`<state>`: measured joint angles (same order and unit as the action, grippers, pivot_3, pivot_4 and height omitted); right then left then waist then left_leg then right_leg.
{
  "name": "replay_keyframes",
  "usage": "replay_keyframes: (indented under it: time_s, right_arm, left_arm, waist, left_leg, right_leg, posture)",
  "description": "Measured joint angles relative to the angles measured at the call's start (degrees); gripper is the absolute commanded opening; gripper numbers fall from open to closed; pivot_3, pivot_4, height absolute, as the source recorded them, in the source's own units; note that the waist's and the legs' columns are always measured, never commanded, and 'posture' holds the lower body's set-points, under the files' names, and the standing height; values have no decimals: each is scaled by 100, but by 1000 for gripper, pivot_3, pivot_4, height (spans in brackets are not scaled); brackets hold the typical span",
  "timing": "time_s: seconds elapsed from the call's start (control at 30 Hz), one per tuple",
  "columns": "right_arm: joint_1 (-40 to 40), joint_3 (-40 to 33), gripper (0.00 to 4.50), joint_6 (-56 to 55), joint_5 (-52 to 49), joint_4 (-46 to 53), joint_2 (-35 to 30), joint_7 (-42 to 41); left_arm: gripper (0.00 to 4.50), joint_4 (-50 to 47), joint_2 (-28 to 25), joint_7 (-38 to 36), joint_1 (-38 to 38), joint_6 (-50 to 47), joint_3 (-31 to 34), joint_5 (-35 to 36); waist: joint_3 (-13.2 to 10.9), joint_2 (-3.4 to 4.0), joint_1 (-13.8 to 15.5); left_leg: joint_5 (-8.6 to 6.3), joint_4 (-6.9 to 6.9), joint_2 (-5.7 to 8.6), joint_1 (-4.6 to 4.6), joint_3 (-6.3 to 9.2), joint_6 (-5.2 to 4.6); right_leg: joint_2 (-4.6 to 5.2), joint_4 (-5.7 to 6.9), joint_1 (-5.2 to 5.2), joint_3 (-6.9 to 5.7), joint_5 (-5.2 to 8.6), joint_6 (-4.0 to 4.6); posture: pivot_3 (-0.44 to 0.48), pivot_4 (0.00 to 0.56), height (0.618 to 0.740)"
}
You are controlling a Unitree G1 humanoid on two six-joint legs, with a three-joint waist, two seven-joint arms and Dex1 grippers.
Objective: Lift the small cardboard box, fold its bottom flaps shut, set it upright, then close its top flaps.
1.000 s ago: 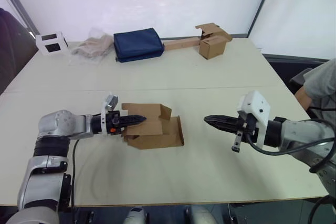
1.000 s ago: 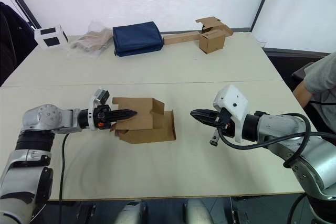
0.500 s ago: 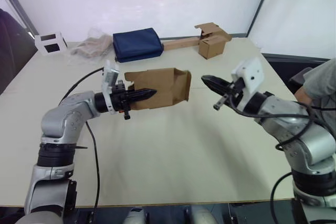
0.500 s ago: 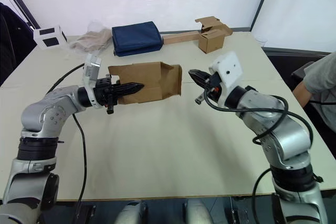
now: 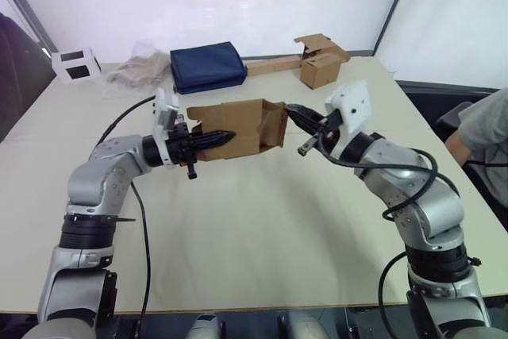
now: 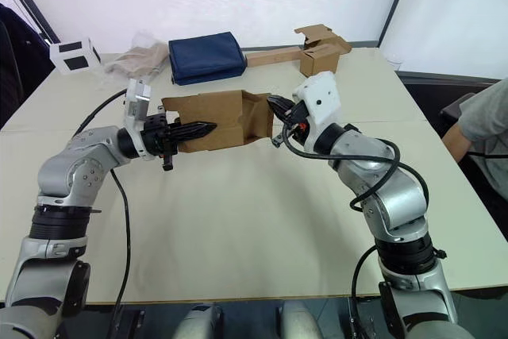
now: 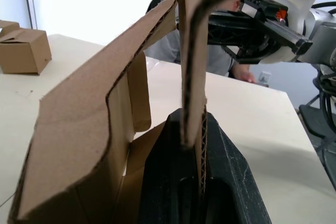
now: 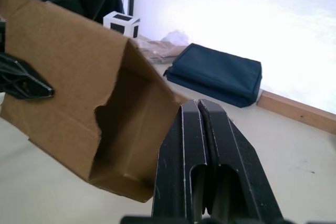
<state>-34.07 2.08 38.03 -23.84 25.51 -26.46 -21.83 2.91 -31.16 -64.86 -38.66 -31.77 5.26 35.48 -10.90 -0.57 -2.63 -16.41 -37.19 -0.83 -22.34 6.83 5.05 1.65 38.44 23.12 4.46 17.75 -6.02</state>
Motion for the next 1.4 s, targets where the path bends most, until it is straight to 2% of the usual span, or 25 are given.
replay_keyframes:
  time_s: [0.67, 0.97, 1.23, 1.4]
  right_arm:
    - [-29, 100, 0, -3, 128, 0, 183, -169]
    - [-24, 254, 0, 1, 179, 5, 174, -374]
    - [-14, 351, 0, -204, 402, 2, 155, -474]
    - [63, 595, 0, -829, 778, 3, -177, -913]
  left_arm:
    - [25, -20, 9, -32, -5, -120, -164, 26]
    - [25, -142, 12, 21, -200, -635, -147, 405]
    - [25, -320, -267, -58, -209, -1149, -116, 711]
    - [25, -303, -441, -245, -197, -1247, -127, 753]
  waist:
    - [0, 0, 0]
    - [0, 0, -2]
    - [0, 0, -9]
    - [0, 0, -3]
  left_leg:
    - [0, 0, 0, 0, 0, 0]
    - [0, 0, 0, 0, 1, 0]
    - [0, 1, 0, 0, 1, 0]
    - [0, 0, 0, 0, 1, 0]
  right_leg:
    - [0, 1, 1, 0, 0, 0]
    - [-1, 1, 1, 0, 0, 0]
    - [-2, 2, 3, 0, 0, 0]
    - [-2, 1, 2, 0, 0, 0]
  posture:
    - [0, 150, 740]
    - [0, 150, 740]
    - [0, 150, 740]
    - [0, 150, 740]
